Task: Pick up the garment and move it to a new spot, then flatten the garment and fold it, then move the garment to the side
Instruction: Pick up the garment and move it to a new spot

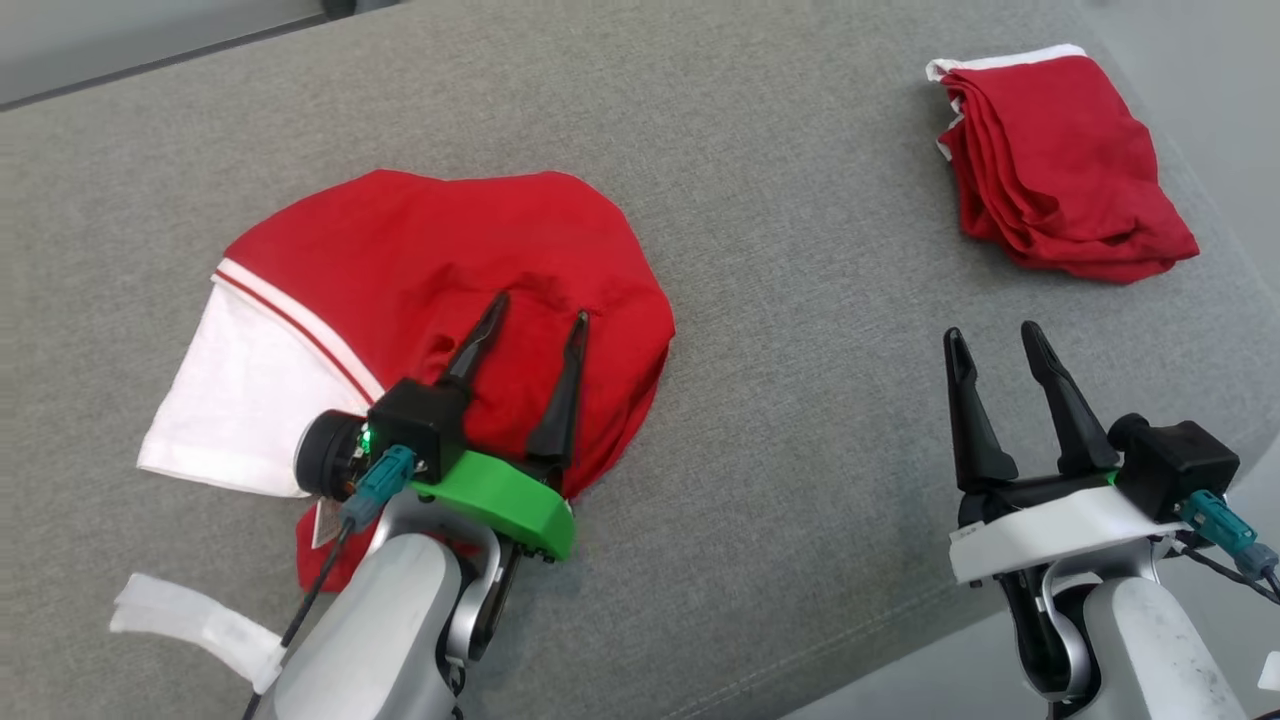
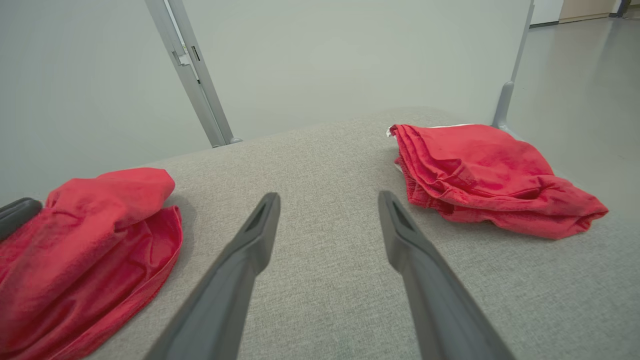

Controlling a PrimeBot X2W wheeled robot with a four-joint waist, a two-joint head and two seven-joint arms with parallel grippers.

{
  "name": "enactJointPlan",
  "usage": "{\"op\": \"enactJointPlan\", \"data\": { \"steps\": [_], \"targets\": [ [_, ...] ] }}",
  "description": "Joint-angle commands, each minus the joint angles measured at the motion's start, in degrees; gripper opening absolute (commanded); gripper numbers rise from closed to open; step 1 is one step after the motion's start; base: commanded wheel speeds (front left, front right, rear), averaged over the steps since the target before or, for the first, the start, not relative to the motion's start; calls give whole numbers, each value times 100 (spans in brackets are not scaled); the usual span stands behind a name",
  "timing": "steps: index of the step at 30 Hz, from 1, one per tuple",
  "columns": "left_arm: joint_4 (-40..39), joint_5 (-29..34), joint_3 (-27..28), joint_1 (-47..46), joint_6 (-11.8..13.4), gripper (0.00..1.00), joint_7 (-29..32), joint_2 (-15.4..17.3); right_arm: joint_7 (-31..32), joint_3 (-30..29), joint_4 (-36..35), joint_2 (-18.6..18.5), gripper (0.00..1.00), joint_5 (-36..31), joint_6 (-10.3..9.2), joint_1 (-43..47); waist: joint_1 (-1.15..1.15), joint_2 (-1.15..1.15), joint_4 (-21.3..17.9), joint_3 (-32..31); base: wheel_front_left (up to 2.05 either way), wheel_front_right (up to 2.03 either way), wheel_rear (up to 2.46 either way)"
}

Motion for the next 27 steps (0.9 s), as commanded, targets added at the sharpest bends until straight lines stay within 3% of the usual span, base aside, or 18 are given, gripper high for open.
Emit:
{"op": "enactJointPlan", "data": {
  "steps": [1,9,13,21,27],
  "targets": [
    [-82,-57,76,132,41,100,-77,74,9,-27,18,-50,100,-47,-6,38,0,0,495,-466,0,0,0],
    [-481,-188,462,472,211,100,-152,452,167,-68,-8,-209,100,-144,-6,245,0,0,1134,-960,0,0,0],
    [-675,-326,749,780,353,100,-108,817,271,-81,-29,-294,100,-225,-6,378,0,0,1431,-1213,0,0,0],
    [-1136,-464,1138,1394,592,100,-120,1327,430,-58,-120,-409,100,-336,-6,566,0,0,1740,-1501,0,0,0],
    [-1567,-448,1178,1869,771,100,-76,1481,504,-22,-173,-453,100,-348,-7,694,0,0,1821,-1725,0,0,0]
  ]
}}
